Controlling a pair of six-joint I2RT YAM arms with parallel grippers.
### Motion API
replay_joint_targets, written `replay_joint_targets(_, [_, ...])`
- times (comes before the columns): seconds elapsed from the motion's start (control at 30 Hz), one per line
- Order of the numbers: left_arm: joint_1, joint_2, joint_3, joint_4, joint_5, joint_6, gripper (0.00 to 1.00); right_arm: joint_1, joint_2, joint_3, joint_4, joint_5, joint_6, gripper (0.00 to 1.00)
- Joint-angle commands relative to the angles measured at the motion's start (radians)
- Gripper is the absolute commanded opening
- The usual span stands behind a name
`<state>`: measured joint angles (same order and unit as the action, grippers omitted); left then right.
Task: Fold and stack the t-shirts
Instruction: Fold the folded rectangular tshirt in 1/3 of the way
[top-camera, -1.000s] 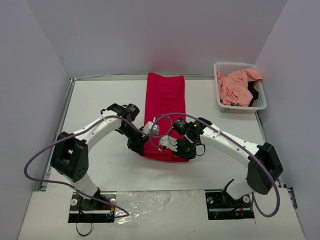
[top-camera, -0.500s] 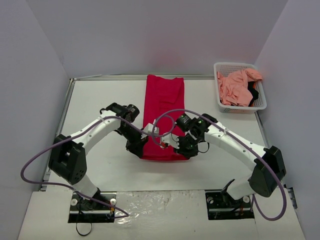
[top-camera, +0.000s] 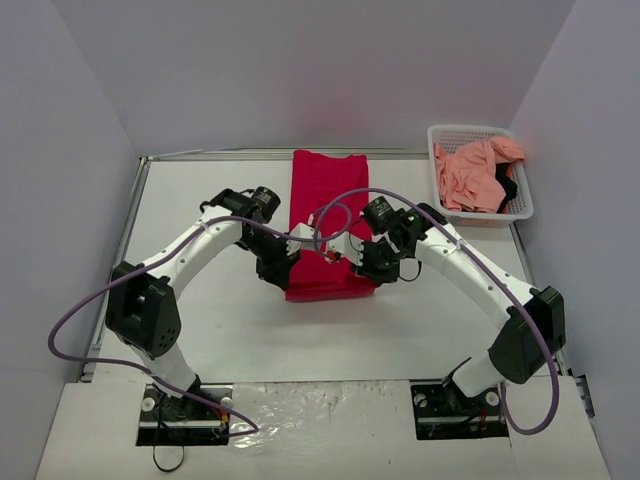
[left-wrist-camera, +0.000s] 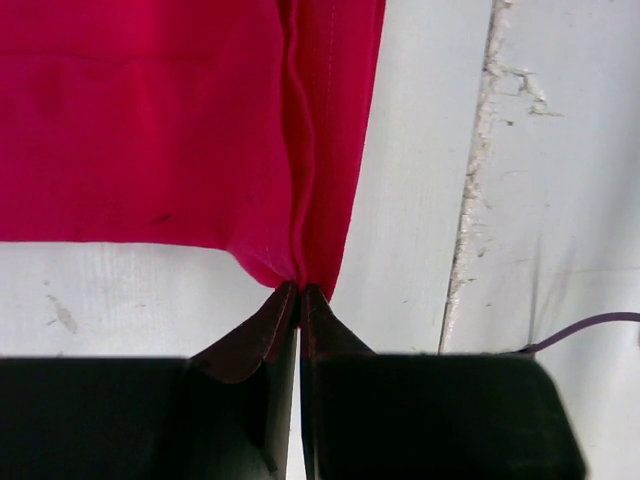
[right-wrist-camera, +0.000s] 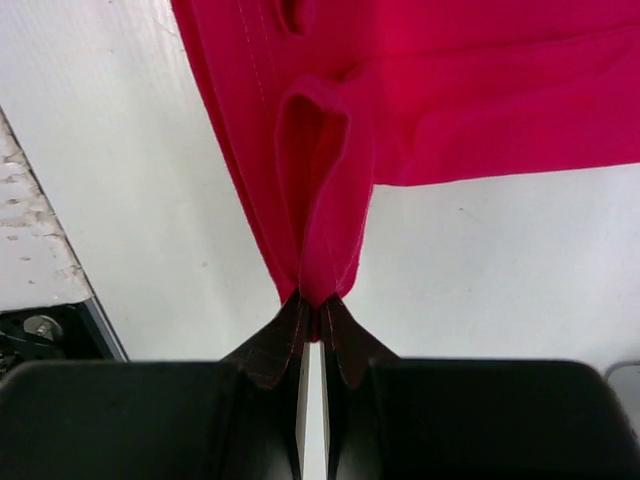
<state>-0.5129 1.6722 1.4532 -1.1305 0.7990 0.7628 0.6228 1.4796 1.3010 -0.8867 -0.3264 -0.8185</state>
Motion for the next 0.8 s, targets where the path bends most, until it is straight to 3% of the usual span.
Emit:
replay_joint_targets(0.0, [0.004, -0.003, 0.062, 0.008, -0.058, 0.001, 0.02, -0.029, 0.045, 0.06, -0.02, 0.039, 0.004, 0.0])
replay_joint_targets(0.77, [0.071, 0.199, 0.403, 0.136, -0.259, -0.068, 0.02, -0.176, 0.332, 0.406, 0.063, 0.102, -0.036, 0.0])
